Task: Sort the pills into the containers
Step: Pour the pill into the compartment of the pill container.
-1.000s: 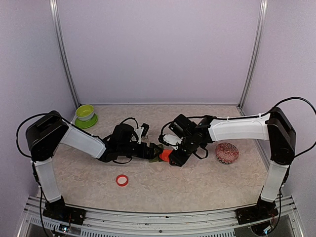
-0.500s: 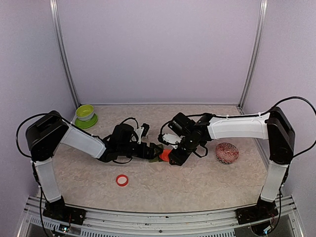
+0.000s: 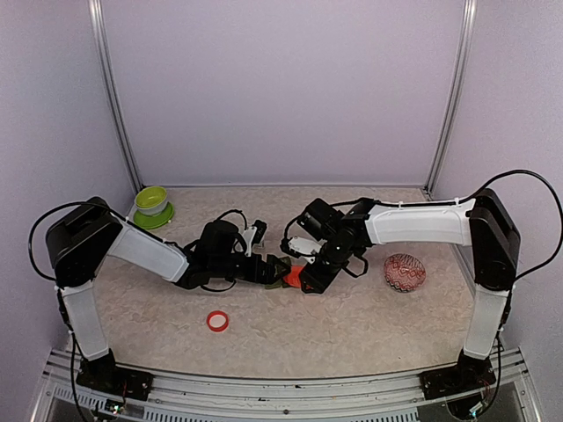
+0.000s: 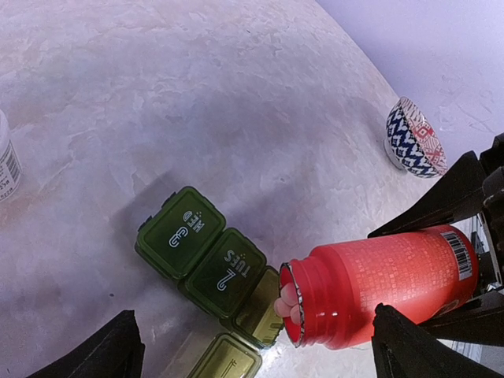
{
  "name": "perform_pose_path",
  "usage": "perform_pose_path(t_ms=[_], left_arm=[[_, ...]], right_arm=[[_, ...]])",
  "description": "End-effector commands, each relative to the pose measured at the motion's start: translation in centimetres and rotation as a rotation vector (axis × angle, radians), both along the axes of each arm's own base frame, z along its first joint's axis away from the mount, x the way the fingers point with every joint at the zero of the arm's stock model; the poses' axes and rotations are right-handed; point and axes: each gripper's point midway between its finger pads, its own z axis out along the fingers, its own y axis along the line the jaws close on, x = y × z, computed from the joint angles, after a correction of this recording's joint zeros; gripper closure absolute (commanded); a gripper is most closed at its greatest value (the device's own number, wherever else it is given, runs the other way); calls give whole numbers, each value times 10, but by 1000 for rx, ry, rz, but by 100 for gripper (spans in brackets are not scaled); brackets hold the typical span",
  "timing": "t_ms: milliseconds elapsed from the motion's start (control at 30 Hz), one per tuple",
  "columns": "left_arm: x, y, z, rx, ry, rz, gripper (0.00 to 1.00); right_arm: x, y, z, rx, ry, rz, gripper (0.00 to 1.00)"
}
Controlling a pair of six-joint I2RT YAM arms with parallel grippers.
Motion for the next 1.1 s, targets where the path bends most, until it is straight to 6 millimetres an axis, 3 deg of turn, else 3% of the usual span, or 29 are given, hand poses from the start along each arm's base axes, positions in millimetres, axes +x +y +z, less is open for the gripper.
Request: perform_pose_path(t_ms=[0, 1067], left_arm=[[-1, 1, -7, -2, 12, -9, 1], [-1, -1, -8, -5, 17, -15, 2]], right_arm=[[4, 2, 6, 5, 11, 1, 68], [9, 6, 5, -9, 37, 8, 67]])
